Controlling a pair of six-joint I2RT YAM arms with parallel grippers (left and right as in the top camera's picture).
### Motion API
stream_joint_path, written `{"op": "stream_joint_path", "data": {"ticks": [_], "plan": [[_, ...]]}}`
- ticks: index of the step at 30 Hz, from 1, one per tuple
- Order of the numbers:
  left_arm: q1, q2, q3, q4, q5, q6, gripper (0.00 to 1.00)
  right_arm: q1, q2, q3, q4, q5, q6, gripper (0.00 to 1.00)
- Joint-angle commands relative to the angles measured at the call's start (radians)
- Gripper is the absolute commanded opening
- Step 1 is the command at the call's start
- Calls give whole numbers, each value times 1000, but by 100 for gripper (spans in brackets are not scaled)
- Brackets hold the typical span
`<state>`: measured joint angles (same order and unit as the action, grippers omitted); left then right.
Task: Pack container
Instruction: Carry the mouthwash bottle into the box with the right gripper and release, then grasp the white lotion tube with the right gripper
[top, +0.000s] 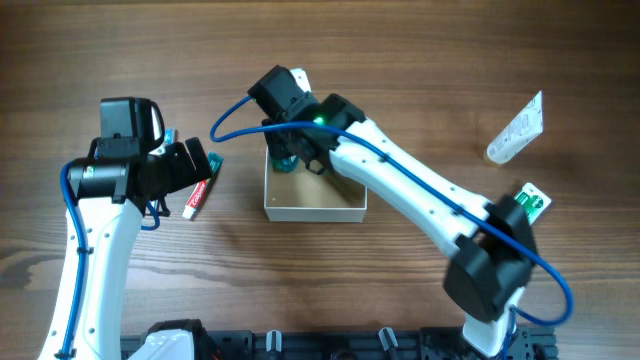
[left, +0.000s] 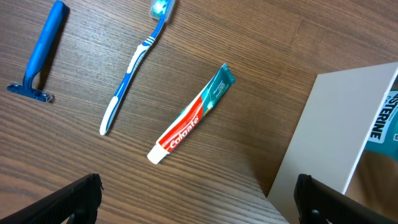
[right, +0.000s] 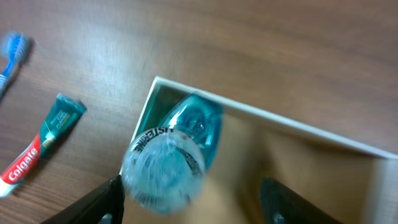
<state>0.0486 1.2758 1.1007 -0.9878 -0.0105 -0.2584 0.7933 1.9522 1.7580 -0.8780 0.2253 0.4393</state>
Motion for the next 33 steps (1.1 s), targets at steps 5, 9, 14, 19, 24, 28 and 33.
{"op": "stream_joint_path", "data": {"ticks": [5,9,14,19,24,28,33], "plan": [[4,-3,23,0,-43,-11,100,-332,-472,18,-197,185,-44,77],[4,-3,22,0,-44,-11,100,-813,-505,10,-352,-2,-219,83],[4,-3,23,0,-44,-11,100,-1036,-383,-102,-346,-182,-364,81],[4,-3,22,0,-44,-11,100,-1036,-237,-177,-282,-184,-388,80],[4,-3,23,0,-44,-11,100,-1035,-188,-180,-259,-227,-389,13],[4,-3,23,0,-44,-11,100,-1023,-211,-172,-268,-259,-414,4],[4,-3,23,0,-44,-11,100,-840,-408,5,-338,-293,-346,4]]}}
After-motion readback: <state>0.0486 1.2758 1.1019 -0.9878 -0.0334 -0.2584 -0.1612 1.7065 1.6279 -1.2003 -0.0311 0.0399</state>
